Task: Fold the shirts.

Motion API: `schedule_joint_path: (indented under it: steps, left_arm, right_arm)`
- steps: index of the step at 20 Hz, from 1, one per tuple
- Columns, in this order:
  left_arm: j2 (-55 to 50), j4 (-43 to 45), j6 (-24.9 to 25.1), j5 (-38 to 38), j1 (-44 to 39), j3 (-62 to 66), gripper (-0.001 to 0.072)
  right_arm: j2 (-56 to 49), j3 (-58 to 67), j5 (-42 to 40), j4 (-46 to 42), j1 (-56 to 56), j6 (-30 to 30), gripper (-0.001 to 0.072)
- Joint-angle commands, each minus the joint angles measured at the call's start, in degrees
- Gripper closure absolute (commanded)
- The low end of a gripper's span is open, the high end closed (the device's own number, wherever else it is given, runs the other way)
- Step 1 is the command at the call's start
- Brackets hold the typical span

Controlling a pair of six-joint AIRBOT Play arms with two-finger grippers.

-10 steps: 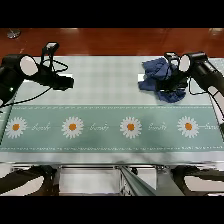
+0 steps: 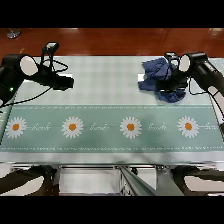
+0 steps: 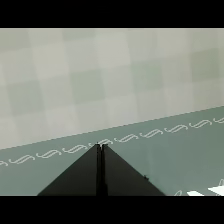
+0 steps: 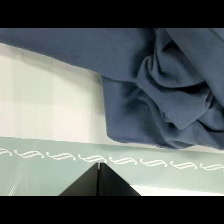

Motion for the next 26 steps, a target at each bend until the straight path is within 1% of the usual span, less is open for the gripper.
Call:
schedule_joint_path:
  steps: [1,5,6,8,9,10,11,12,14,15,16,17,18,21,22,23,24,25,26]
  left_arm:
    - [0.0,0.0,0.0,0.0,0.0,0.0,0.0691]
    - [-0.3,0.0,0.0,1.6,0.0,0.0,0.0691]
    - [-0.4,0.0,0.0,2.6,0.0,0.0,0.0691]
    - [-1.0,0.0,0.0,6.5,0.0,0.0,0.0691]
    - [-1.5,0.0,0.0,9.7,0.0,0.0,0.0690]
    - [-2.1,0.1,0.0,13.6,0.0,0.0,0.0653]
    - [-2.8,0.1,0.0,16.4,0.0,0.0,0.0390]
    - [-3.4,0.2,-0.1,18.8,0.0,0.0,0.0020]
    - [-4.2,0.3,0.0,21.8,0.2,0.0,0.0006]
    - [-4.4,0.3,0.0,22.2,0.3,0.0,0.0006]
    - [-4.7,0.3,0.0,22.4,0.3,0.0,0.0006]
    - [-4.9,0.3,0.0,22.4,0.3,0.0,0.0006]
    - [-5.2,0.3,0.0,22.4,0.3,0.0,0.0006]
    - [-6.1,0.2,-0.2,21.5,0.2,0.0,0.0006]
    - [-6.2,0.2,-0.1,20.6,0.1,0.0,0.0006]
    - [-6.2,0.3,0.9,19.2,0.3,0.0,0.0006]
    - [-5.9,0.3,3.2,16.4,0.9,0.4,0.0006]
    - [-5.6,0.5,3.7,11.9,2.2,1.8,0.0006]
    - [-5.3,0.5,3.5,7.0,3.6,3.6,0.0006]
  right_arm:
    - [0.0,0.0,0.0,0.0,0.1,0.0,0.0688]
    - [-0.1,0.0,-1.2,0.1,0.1,0.0,0.0688]
    - [0.0,0.0,-3.0,0.2,0.1,0.0,0.0688]
    - [-0.1,0.0,-9.1,-1.2,0.1,-0.2,0.0687]
    - [-0.1,0.0,-13.2,-4.3,0.1,-0.1,0.0643]
    - [-0.1,0.0,-17.9,-8.0,0.0,1.1,0.0318]
    - [-0.2,0.0,-22.9,-11.8,-0.2,3.9,0.0089]
    - [-0.4,0.0,-27.1,-15.2,-0.9,7.0,0.0087]
    - [-1.7,0.1,-32.9,-20.0,-4.2,14.8,0.0088]
    - [-3.3,0.7,-33.0,-19.6,-6.6,17.4,0.0087]
    - [-5.2,1.4,-31.8,-18.2,-8.7,18.1,0.0088]
    - [-7.5,2.4,-29.9,-15.8,-10.8,17.4,0.0088]
    - [-9.7,3.3,-27.6,-12.3,-12.3,15.1,0.0087]
    - [-15.8,6.1,-18.4,0.9,-14.2,3.7,0.0088]
    - [-17.6,7.5,-14.6,3.8,-14.2,1.5,0.0092]
    - [-19.1,9.6,-10.7,5.2,-14.2,1.1,0.0100]
    - [-20.3,12.0,-6.7,6.5,-14.3,0.1,0.0181]
    - [-21.2,14.7,-1.9,8.7,-14.5,-4.0,0.0441]
    - [-21.7,17.5,1.9,10.8,-14.5,-7.3,0.0684]
